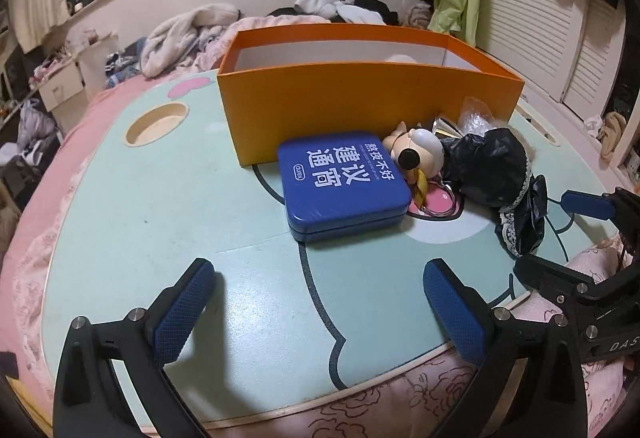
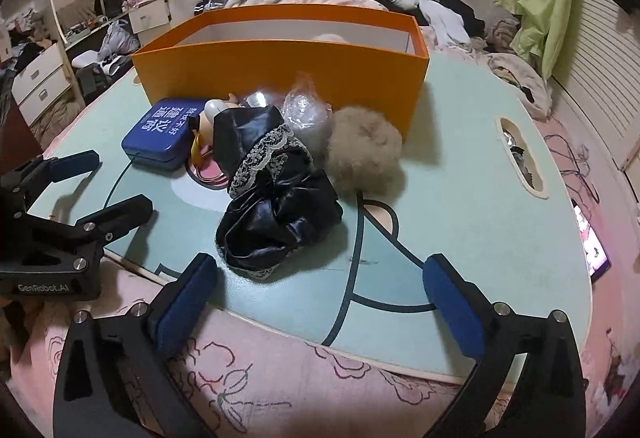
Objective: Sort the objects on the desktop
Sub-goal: 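Reach to the black lace fabric and grasp it with the right gripper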
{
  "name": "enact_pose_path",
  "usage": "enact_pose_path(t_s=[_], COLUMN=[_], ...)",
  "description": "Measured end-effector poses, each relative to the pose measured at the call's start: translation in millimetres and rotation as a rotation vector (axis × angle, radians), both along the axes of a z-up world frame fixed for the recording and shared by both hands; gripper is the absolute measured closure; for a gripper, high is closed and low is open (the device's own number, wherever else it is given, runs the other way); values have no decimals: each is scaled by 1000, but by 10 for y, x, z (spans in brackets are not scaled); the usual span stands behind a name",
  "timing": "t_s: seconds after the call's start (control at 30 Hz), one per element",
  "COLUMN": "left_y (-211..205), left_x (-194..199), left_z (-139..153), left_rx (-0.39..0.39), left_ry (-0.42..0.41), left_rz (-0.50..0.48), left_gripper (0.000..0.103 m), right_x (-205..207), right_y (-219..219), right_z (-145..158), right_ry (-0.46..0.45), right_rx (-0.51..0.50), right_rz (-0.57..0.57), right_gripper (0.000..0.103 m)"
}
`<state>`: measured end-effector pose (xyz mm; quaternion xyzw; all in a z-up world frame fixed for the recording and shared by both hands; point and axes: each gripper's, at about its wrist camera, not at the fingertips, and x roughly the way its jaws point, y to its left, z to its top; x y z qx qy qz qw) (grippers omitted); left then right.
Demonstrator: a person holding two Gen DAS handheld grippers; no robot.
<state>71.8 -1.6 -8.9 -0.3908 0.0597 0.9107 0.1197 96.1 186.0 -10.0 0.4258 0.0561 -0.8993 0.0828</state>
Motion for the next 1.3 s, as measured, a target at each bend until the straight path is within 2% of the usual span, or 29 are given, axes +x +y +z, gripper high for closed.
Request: enact_pose_path(t_s=[1.3], left_y=[17], left_x=[2], left_z=[21], left_rx=[3], left_ry=[9], left_rz=[3], left_gripper=[0], right_x=[30], right_y=[-44], right_z=[-1], right_ry=[1], right_rx=[8], right_rz=[-8], right_gripper=[0])
